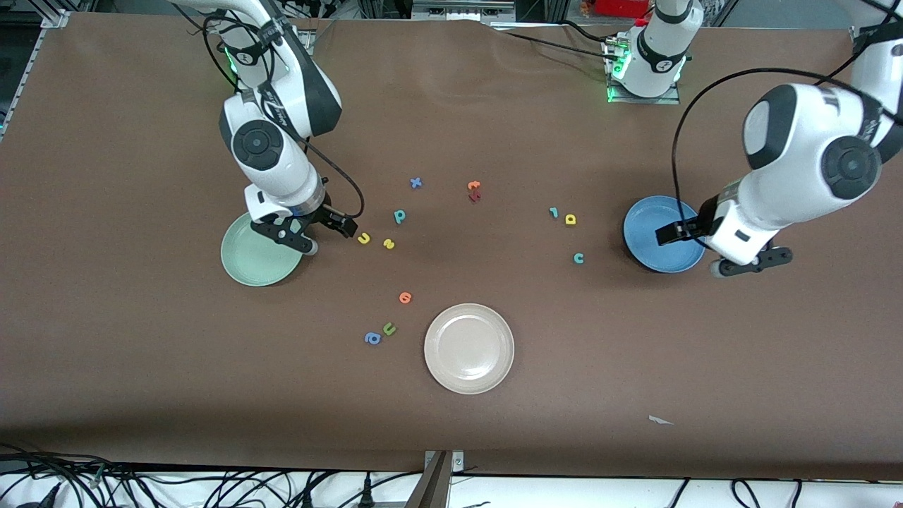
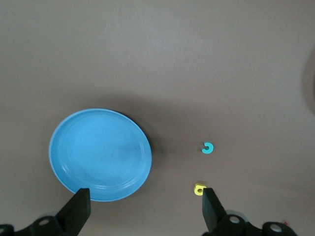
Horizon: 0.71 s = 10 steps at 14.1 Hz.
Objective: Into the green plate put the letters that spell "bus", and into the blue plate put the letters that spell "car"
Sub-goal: 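Reach the right gripper to yellow c while the left gripper reaches yellow letter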
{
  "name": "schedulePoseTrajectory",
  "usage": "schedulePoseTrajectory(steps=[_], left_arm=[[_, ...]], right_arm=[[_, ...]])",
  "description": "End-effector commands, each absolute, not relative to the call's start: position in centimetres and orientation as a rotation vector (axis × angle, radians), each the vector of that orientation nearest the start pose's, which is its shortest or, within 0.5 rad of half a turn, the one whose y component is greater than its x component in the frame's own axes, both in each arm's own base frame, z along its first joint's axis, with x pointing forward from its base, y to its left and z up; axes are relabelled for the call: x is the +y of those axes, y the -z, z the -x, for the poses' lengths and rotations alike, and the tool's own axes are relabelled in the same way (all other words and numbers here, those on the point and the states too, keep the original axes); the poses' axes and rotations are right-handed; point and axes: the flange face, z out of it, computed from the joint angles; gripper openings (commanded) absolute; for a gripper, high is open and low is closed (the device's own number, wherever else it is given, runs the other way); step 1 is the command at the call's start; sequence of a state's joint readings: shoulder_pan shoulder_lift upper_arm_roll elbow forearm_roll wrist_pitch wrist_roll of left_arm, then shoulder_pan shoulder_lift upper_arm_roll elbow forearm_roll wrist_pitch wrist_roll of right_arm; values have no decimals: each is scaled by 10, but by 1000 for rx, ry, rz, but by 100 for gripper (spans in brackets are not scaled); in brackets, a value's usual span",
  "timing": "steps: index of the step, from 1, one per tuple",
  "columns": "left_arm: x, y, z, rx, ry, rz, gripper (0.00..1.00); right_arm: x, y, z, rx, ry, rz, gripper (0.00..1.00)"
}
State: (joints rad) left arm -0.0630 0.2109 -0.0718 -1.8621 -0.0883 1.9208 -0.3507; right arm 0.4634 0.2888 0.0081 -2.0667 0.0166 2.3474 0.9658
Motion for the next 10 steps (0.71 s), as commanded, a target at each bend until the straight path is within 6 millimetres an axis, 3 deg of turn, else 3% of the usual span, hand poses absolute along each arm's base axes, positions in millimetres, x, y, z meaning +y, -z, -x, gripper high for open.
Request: schedulePoseTrajectory(steps=[1,3,6,10], left_arm=[[-86,-384,-583,-428,-291,3139,100],[-93,-365,-575,-418,-297,3140,100],[-114,-340,-563,-468,-279,3135,100],[-133,-320,-550,-466,-290,3133,100]], right_arm=[[274,-262,-518,976,1,2980,93],[281,-241,-514,1038,-13,2968,70],[289,-219,-509,1030,-39,2986,45],[307,-201,-501,1051,-16,2962,45]])
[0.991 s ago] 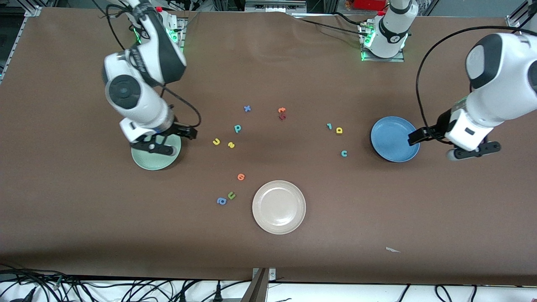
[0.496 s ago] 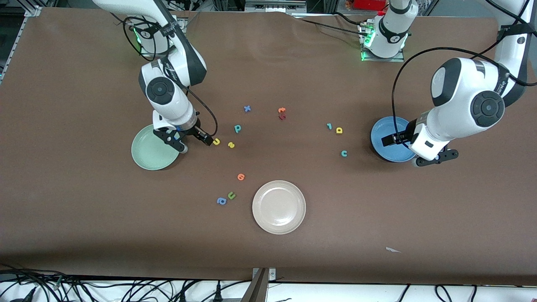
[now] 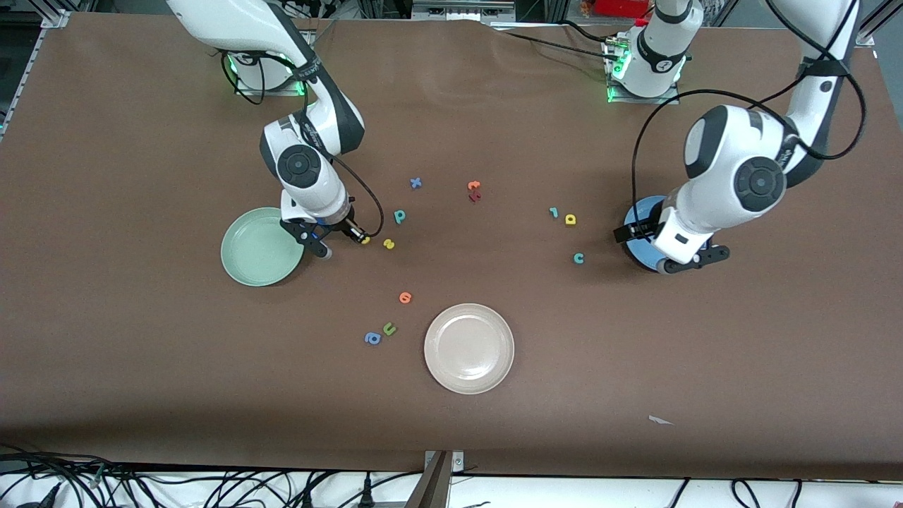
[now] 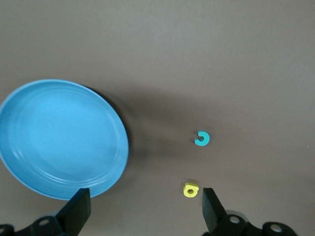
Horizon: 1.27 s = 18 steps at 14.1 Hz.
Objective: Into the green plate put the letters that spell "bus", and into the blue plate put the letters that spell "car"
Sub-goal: 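Grasp the yellow c with the right gripper while the left gripper lowers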
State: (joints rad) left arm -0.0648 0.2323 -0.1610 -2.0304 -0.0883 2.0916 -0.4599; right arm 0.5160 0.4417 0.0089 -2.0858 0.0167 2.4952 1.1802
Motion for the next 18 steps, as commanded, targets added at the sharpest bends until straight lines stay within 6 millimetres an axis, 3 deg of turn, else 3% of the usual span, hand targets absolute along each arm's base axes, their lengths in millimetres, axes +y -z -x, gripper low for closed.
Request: schedulePoseTrajectory(steps=[1,3,6,14,17,18], left_arm=[[-134,-316,-548,-468,-304,3129,100],[-153,-307,-539,-480,-337,3116,100],[-166,-291,-531,-479,-360,3107,100],[-174,-255,-526,-557,-387,3089,100],[-184,-246,-517,-562,-352,3105,100],[-186,-242,-513,-573,-332,3111,100]], right_arm=[[308,-197,-501,1052,-10,2957,45],[311,-193,-499,1044,-7,2957,45],[311,-184,-499,1042,3,2949,45],[312,-178,-498,1032,14,2946,44],[312,-175,-498,1023,8,2956,16],[313,-178,-499,1017,11,2955,13]])
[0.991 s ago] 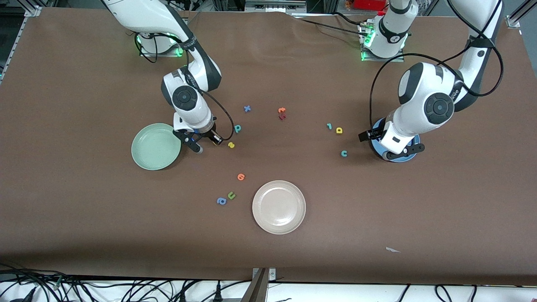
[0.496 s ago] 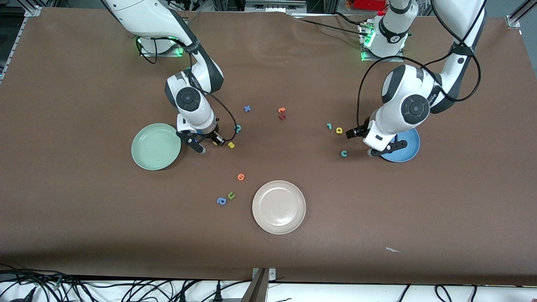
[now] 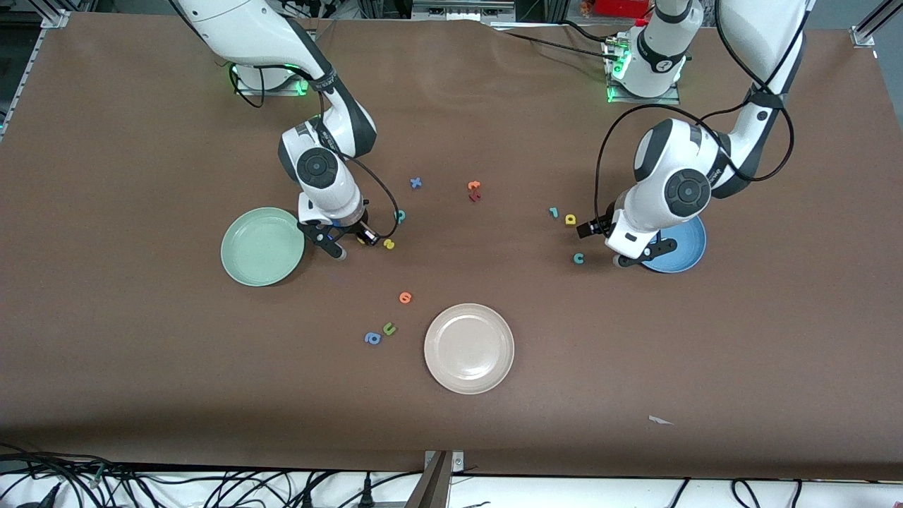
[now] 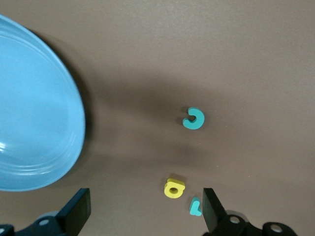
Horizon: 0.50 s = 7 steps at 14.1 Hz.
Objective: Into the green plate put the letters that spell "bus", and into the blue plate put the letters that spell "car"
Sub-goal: 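Grasp the yellow c with the right gripper while the left gripper lowers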
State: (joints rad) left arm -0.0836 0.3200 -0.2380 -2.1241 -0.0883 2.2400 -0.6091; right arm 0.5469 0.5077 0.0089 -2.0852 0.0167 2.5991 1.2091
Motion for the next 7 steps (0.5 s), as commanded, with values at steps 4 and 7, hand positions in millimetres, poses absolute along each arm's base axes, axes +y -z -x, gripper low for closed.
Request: schedulePoseTrajectory(steps=[4,7], left_arm=[[-203,-223,-502,-527,-357,3109,100],[-216,-208,-497,-534,-340,3109,100]], right_arm=[[305,-212,-507,973,2,2988,12],[262,-250,-522,851,-65,3098,13]])
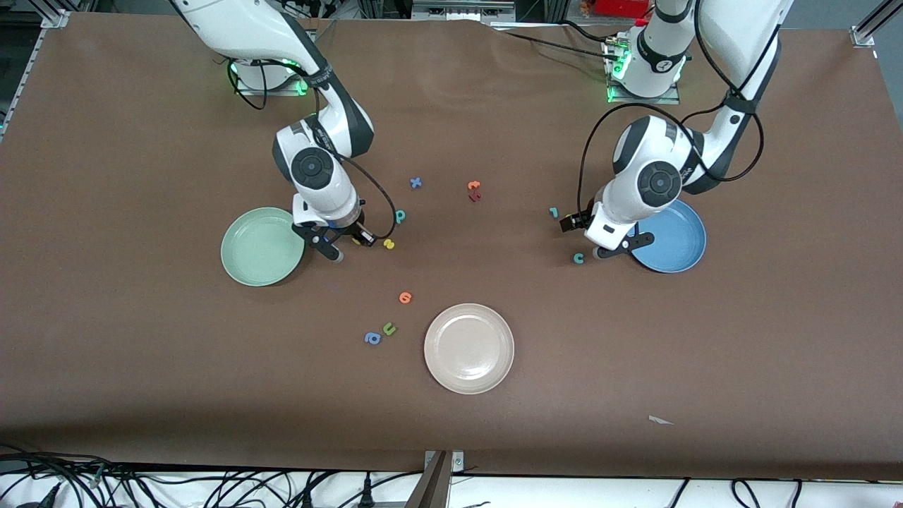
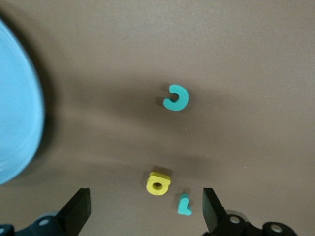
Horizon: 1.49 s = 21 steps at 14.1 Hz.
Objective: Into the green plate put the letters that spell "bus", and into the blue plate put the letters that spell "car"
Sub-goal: 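Place the yellow c on the green plate while the left gripper grasps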
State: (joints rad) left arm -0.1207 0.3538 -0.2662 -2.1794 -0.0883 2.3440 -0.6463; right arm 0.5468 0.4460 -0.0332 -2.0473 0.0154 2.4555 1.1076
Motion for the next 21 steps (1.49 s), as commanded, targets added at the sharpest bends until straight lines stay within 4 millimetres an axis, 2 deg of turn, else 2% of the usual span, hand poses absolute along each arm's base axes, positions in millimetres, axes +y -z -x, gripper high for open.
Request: schedulePoseTrajectory(steps=[1,2,4,5,6,8,10,11,12,13,14,18,19,21], left_arm=[[-217,-205,-493,-526,-349,3104,100],[-216,-201,-490,-522,-349,3103,98],[-213,-194,-483,-454,-300,3099,97],[-212,-191,-479,-435,-277,3099,89],[-212,-191,-478,-435,-267,3103,86],[-211,-188,-476,-439,-275,3099,68],[-212,-187,-476,-456,-273,3096,68],[-212,-188,-476,-478,-265,3096,69],[-213,-187,-474,-501,-251,3098,68],[-216,-185,-469,-504,-224,3109,68],[-217,-181,-464,-502,-204,3119,68],[-219,-178,-454,-499,-214,3110,68],[-219,-179,-452,-495,-215,3108,68],[-219,-177,-452,-498,-218,3108,67]], right_arm=[[244,-256,-523,817,-110,3136,13],[223,-262,-528,791,-127,3156,13],[192,-261,-535,706,-154,3193,14],[174,-257,-539,671,-158,3207,14],[162,-250,-540,642,-159,3216,15],[147,-228,-539,610,-133,3224,15],[126,-201,-534,586,-149,3236,15],[124,-196,-530,569,-129,3234,18],[122,-195,-530,574,-127,3233,30],[121,-192,-530,579,-135,3235,73],[121,-195,-531,581,-131,3233,100],[139,-237,-541,571,-146,3215,100],[150,-245,-542,549,-141,3206,100],[191,-252,-535,509,-124,3179,100]])
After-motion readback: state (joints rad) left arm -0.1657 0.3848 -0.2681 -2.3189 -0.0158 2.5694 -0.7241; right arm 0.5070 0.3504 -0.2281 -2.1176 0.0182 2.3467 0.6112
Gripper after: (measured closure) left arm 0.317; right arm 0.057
